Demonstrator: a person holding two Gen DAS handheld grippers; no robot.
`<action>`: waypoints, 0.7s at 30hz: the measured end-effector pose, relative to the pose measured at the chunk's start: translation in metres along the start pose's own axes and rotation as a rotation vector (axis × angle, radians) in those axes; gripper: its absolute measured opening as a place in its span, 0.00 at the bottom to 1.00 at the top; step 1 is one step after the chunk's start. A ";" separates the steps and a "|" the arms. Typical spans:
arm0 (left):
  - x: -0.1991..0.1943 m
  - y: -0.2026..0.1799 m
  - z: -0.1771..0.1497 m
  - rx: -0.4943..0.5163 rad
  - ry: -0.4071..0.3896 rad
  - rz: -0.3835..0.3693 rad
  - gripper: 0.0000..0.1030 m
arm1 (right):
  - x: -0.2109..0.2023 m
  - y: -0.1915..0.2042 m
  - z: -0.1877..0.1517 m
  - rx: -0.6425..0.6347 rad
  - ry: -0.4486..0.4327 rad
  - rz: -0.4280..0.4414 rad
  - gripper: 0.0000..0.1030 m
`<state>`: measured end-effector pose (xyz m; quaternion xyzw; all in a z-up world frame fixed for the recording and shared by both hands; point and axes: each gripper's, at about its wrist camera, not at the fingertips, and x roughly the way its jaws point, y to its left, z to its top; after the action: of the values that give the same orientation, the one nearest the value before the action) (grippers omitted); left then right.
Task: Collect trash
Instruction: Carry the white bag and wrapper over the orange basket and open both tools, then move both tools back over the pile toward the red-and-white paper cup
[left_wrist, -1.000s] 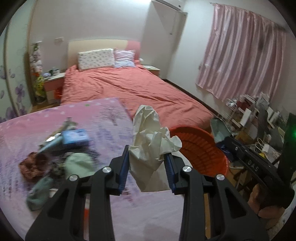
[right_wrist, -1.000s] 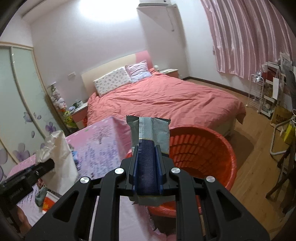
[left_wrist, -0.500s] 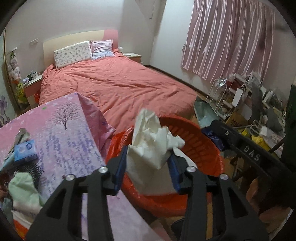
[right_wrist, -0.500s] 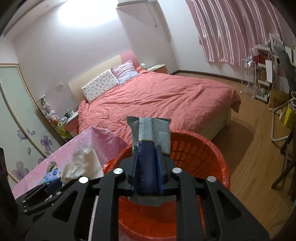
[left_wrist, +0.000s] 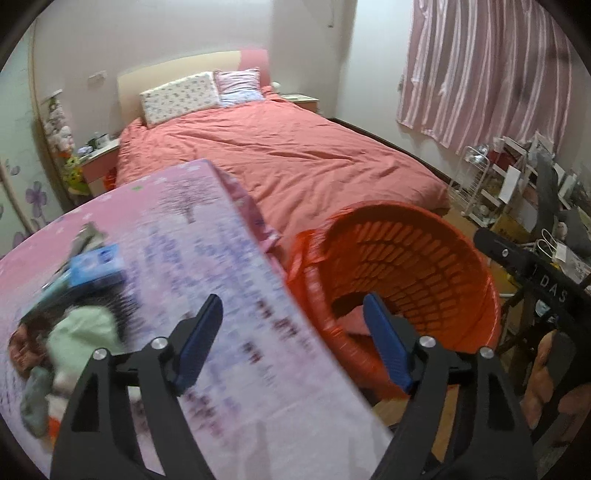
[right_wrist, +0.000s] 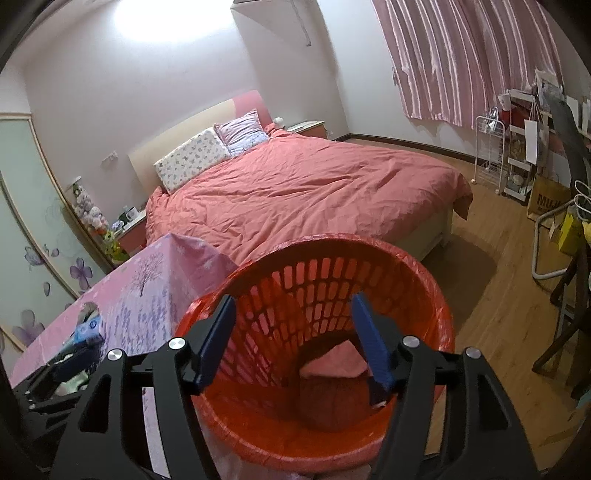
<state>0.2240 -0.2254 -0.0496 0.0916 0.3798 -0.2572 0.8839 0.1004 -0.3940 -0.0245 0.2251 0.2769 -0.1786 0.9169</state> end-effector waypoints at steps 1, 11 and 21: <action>-0.008 0.009 -0.005 -0.011 -0.004 0.014 0.78 | -0.001 0.003 0.001 -0.004 0.002 0.003 0.64; -0.072 0.087 -0.052 -0.113 -0.041 0.168 0.86 | -0.017 0.063 -0.024 -0.109 0.037 0.080 0.70; -0.099 0.163 -0.092 -0.234 -0.019 0.288 0.86 | -0.026 0.123 -0.062 -0.251 0.098 0.149 0.70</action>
<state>0.1943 -0.0157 -0.0477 0.0389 0.3816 -0.0830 0.9198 0.1096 -0.2541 -0.0171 0.1372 0.3240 -0.0627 0.9339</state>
